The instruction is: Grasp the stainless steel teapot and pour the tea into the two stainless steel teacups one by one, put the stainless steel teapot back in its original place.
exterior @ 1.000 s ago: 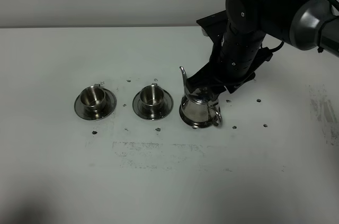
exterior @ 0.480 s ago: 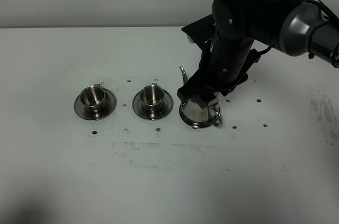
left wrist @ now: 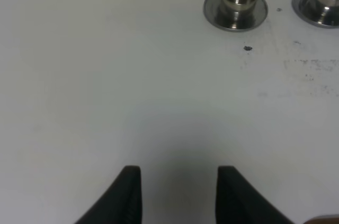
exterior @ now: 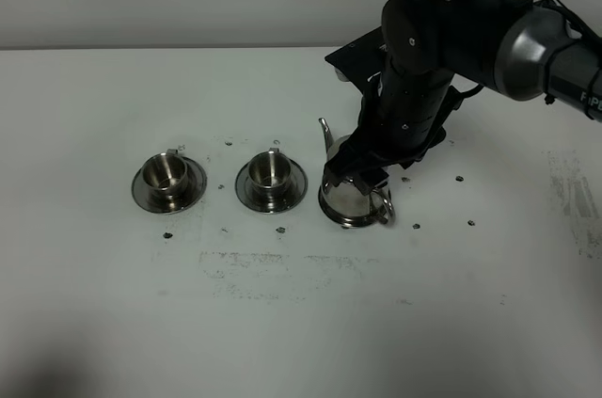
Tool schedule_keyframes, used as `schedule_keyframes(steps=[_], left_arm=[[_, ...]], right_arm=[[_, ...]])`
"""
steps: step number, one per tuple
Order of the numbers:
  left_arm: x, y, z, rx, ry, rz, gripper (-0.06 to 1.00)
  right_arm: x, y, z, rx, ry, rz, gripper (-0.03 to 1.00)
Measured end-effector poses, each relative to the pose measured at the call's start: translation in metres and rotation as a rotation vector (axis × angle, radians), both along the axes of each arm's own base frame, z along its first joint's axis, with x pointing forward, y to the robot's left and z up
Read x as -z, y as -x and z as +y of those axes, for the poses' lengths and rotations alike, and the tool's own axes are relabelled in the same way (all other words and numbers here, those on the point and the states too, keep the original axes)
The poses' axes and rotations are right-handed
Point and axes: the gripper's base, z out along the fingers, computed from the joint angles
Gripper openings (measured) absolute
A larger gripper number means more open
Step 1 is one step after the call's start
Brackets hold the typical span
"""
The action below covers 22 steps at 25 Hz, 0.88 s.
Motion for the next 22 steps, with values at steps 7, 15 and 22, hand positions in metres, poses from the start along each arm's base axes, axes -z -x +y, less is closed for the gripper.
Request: schedule_keyframes(steps=[7,15,22], left_arm=[[0.0,0.0,0.0,0.0,0.0,0.0,0.38],[0.0,0.0,0.0,0.0,0.0,0.0,0.38],[0.0,0.0,0.0,0.0,0.0,0.0,0.38]], right_arm=[[0.006,-0.003,-0.002,-0.001,0.005,0.011,0.54],[0.021,-0.009,-0.003,-0.009,0.014,0.024,0.54],[0.022,-0.009,-0.002,-0.006,-0.002,0.03,0.54]])
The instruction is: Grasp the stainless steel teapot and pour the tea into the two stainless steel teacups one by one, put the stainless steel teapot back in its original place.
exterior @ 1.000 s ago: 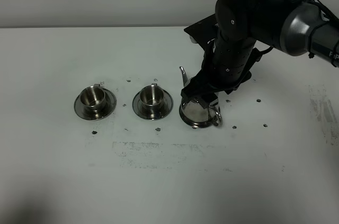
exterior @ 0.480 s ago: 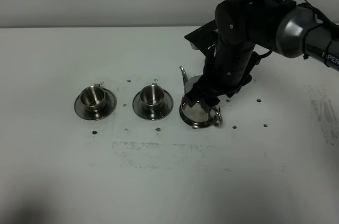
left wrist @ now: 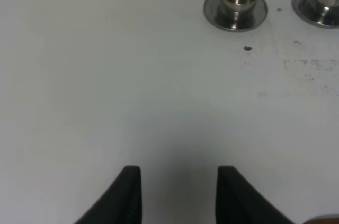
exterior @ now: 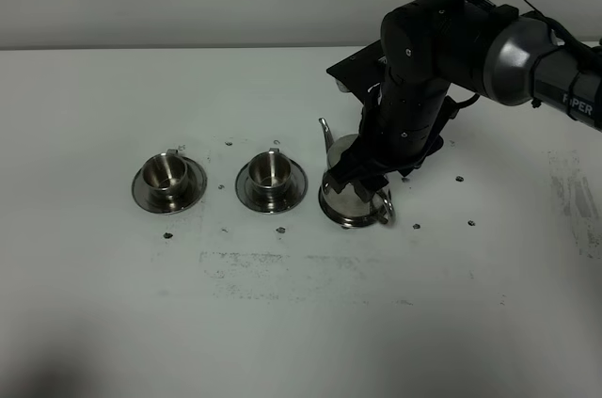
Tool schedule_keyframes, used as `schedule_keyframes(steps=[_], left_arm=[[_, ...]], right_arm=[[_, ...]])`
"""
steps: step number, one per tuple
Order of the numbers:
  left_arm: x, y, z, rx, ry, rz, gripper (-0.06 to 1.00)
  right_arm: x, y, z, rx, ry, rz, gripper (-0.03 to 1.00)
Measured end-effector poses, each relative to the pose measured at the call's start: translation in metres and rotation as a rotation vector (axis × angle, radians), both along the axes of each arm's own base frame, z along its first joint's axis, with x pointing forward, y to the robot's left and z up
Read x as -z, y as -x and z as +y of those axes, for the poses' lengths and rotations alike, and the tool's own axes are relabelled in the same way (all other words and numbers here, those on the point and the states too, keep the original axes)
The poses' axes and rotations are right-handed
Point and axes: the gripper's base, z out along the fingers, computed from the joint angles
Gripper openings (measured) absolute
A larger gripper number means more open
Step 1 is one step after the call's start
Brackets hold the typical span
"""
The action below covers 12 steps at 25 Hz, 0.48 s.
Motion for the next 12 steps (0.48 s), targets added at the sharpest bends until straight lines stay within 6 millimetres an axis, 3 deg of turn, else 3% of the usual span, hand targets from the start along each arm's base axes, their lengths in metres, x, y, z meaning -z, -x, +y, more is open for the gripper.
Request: schedule_keyframes(steps=[12], left_arm=[[0.0,0.0,0.0,0.0,0.0,0.0,0.38]], right_arm=[[0.013,-0.003,-0.001,0.045,-0.009,0.038,0.54]])
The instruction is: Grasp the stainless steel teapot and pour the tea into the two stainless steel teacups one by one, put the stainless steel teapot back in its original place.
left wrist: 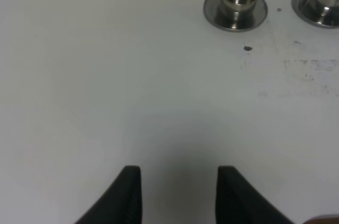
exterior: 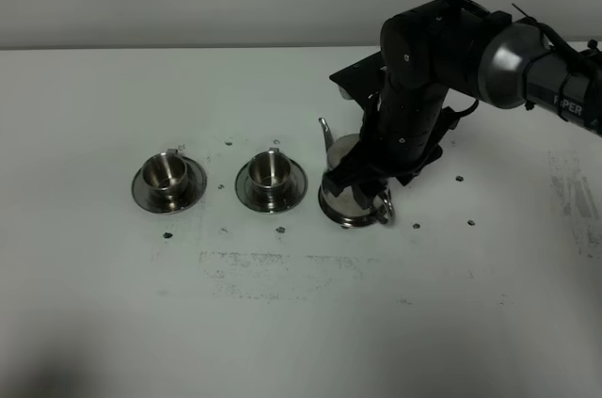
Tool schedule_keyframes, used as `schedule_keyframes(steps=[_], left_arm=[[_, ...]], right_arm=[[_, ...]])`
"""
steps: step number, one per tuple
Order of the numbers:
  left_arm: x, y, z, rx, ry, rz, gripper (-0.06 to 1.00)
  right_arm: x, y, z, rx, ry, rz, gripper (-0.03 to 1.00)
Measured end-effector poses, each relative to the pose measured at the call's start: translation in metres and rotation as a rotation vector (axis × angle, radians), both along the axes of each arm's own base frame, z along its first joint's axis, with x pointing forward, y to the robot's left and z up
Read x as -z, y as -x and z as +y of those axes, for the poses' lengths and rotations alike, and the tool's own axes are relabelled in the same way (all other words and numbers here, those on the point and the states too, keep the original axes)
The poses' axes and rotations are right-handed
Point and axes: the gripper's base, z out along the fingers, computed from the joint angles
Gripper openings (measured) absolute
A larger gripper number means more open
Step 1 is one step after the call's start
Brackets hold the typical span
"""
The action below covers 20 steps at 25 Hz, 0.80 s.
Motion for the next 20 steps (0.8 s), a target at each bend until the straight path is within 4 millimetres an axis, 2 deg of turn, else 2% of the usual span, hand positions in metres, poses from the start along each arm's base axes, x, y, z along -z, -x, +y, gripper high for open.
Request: schedule_keyframes(steps=[9,15,20], left_arm=[[0.0,0.0,0.0,0.0,0.0,0.0,0.38],[0.0,0.0,0.0,0.0,0.0,0.0,0.38],[0.0,0.0,0.0,0.0,0.0,0.0,0.38]], right_arm=[[0.003,-0.003,0.002,0.01,-0.021,-0.02,0.54],[0.014,-0.004,0.003,0.01,-0.009,0.001,0.52],[0.014,-0.005,0.003,0.031,-0.014,-0.001,0.47]])
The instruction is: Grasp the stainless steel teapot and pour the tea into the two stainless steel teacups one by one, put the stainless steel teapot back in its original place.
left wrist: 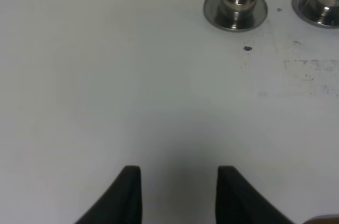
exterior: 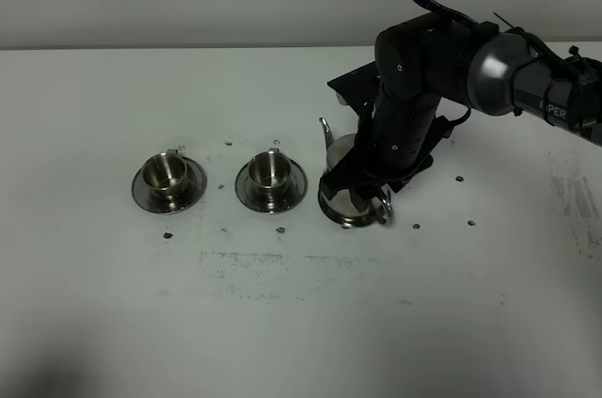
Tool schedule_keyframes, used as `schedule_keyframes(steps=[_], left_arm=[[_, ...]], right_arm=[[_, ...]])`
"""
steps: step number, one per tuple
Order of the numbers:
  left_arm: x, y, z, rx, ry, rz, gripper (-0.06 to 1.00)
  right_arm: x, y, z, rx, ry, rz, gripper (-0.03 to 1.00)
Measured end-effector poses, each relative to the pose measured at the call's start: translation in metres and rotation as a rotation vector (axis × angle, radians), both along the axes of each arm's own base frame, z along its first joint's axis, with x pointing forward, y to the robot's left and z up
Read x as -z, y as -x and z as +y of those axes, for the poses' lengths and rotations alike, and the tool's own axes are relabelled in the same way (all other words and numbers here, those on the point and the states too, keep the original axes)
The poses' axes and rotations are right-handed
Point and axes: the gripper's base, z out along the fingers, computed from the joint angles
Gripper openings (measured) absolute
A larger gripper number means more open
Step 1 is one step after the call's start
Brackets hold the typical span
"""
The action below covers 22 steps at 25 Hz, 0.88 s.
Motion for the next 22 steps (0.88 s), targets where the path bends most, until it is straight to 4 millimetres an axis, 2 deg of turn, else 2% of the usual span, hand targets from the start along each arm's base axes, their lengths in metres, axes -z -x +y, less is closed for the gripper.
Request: schedule_keyframes(steps=[4,8,22], left_arm=[[0.0,0.0,0.0,0.0,0.0,0.0,0.38],[0.0,0.0,0.0,0.0,0.0,0.0,0.38],[0.0,0.0,0.0,0.0,0.0,0.0,0.38]], right_arm=[[-0.0001,-0.0004,0.0002,0.005,-0.003,-0.004,0.37],[-0.0002,-0.001,0.0005,0.005,-0.006,-0.01,0.19],[-0.0039,-0.0006,0.0003,0.004,-0.011,-0.019,0.18]])
